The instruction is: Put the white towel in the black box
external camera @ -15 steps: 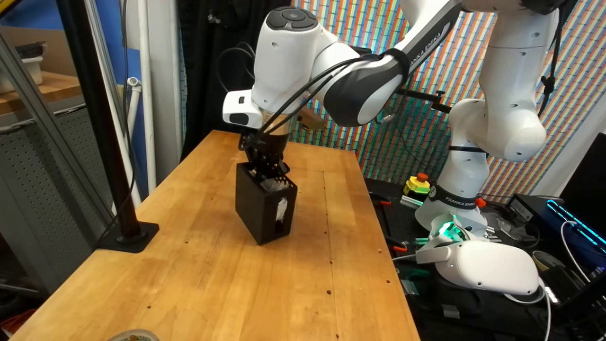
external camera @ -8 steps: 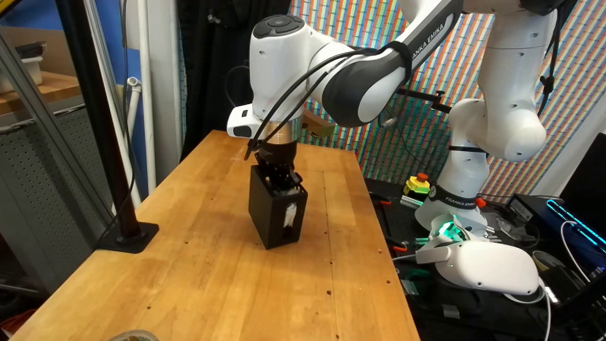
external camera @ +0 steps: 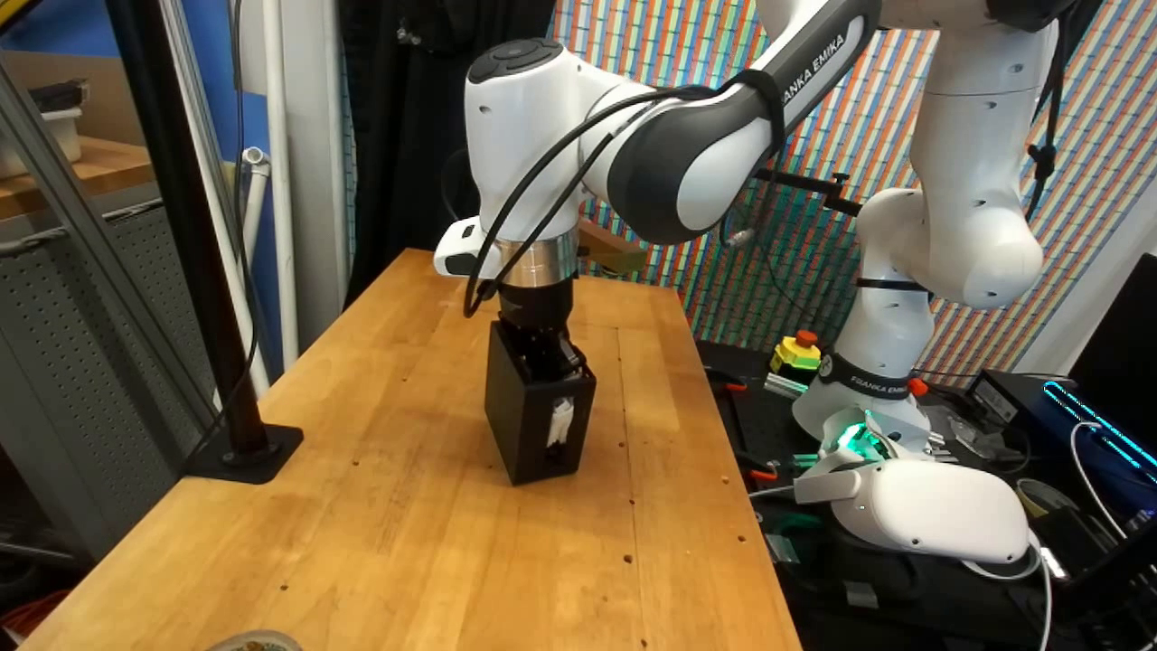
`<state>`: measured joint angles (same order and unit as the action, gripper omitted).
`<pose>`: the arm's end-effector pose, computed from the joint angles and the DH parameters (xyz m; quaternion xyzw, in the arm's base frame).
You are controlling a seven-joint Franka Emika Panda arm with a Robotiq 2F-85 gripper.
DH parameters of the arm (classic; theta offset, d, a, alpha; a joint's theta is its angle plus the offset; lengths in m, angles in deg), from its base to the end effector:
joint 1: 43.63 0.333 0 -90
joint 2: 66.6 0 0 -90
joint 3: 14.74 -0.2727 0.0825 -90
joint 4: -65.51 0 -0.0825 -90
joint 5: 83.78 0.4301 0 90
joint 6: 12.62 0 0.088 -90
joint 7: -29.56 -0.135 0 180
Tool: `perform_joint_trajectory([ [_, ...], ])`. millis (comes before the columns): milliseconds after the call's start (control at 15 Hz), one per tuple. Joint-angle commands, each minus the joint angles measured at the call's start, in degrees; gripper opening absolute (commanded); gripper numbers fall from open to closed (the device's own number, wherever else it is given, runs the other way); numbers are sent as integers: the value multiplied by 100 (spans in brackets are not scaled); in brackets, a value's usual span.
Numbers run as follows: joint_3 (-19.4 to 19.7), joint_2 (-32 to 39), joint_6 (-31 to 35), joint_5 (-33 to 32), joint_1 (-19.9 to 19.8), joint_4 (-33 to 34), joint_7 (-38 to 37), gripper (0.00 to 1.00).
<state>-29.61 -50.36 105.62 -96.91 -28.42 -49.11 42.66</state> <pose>0.5208 0.2849 0.2077 0.8982 0.4234 -0.0929 0.0729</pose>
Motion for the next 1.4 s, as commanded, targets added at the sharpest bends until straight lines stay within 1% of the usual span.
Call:
perform_joint_trajectory([
  [0,40,529,243,151,40,84,-358,4],
  [467,189,827,361,-217,142,27,-1163,4],
  [733,197,738,383,-258,129,-23,-1338,4],
  [1067,100,96,587,-14,22,-263,-1121,4],
  [1333,16,-613,975,480,-147,-662,-808,4],
])
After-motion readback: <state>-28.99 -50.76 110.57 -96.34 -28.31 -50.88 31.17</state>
